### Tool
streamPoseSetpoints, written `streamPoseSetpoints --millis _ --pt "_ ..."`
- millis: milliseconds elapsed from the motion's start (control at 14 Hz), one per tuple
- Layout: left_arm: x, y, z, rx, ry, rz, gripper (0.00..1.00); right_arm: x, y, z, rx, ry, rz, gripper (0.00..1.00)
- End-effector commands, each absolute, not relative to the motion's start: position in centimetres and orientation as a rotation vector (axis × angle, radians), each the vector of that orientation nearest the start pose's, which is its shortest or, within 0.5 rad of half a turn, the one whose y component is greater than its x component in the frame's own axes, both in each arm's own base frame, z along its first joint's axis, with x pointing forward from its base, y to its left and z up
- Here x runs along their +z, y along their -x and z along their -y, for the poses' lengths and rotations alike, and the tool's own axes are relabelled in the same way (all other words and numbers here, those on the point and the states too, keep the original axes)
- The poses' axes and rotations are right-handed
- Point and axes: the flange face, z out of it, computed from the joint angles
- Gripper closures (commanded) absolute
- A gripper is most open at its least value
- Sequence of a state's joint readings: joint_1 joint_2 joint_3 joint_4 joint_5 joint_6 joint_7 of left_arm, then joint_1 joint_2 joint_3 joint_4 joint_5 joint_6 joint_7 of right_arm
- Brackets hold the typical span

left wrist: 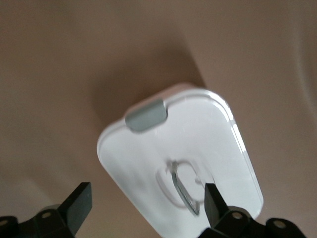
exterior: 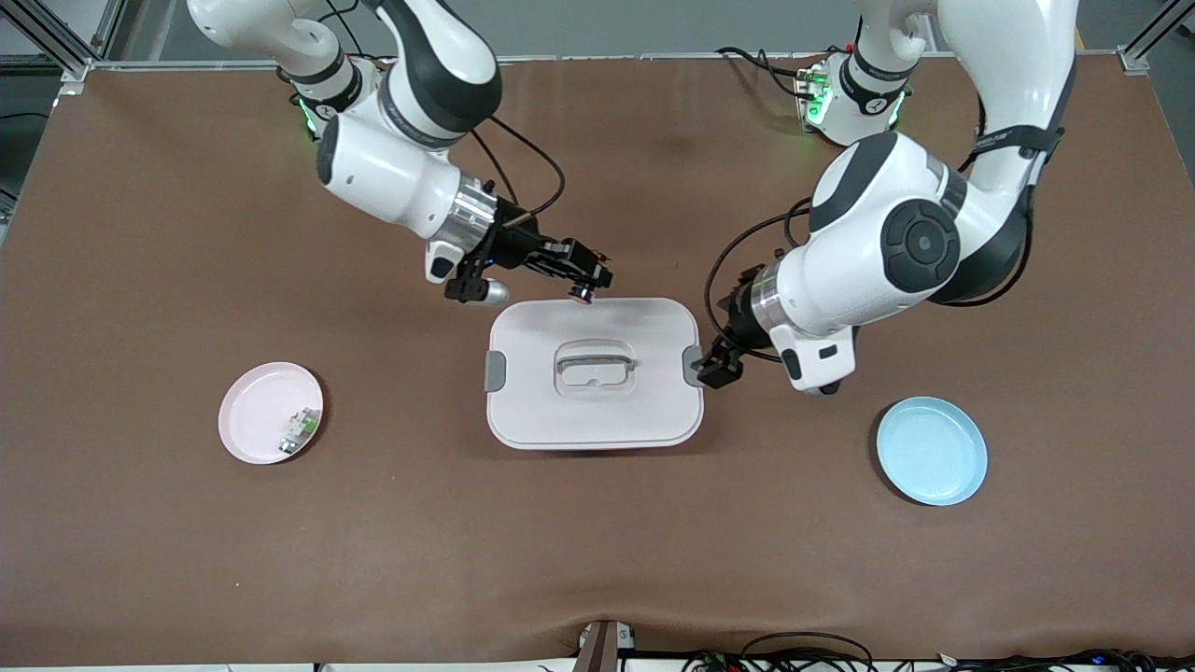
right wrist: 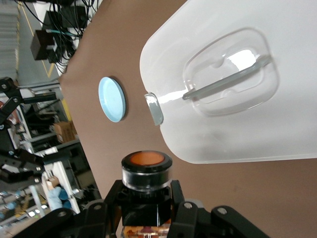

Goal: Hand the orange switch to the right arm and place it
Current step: 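Open the left gripper and withdraw it while the right gripper pulls away, then carry the switch with the right gripper over the pink plate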

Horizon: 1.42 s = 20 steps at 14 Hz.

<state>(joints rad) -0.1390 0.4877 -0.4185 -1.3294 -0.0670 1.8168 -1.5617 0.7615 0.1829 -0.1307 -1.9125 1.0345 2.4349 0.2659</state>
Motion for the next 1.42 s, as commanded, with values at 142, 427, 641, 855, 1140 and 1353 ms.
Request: streamPoseSetpoints --millis 142,427,641,855,1140,1353 --pt "51.0 -62.8 23.1 0.183 2.942 1.26 0.0 48.5 -52.6 -31.2 0.057 2.547 -0.094 1.0" --pt "52.4 -64.0 17.3 0.069 2.988 0.983 0.0 50.2 -54.8 -23.9 0.068 2.672 0.287 1.0" --pt "54.1 -64.4 14.0 -0.102 2.906 0.789 0.0 48.8 -56.6 -16.8 0.013 2.698 0.702 1.0" --pt "56.5 -64.2 11.0 -0.157 2.915 0.629 0.0 48.2 -57.5 -12.7 0.015 2.798 0.968 1.0" --pt "58.6 -63.3 8.8 -0.142 2.939 0.473 0.0 46.6 -58.7 -8.6 0.066 2.832 1.222 1.0" --pt "60.7 -61.7 6.3 -0.068 2.998 0.496 0.0 44.4 -60.2 -5.4 0.056 2.775 1.407 1.0"
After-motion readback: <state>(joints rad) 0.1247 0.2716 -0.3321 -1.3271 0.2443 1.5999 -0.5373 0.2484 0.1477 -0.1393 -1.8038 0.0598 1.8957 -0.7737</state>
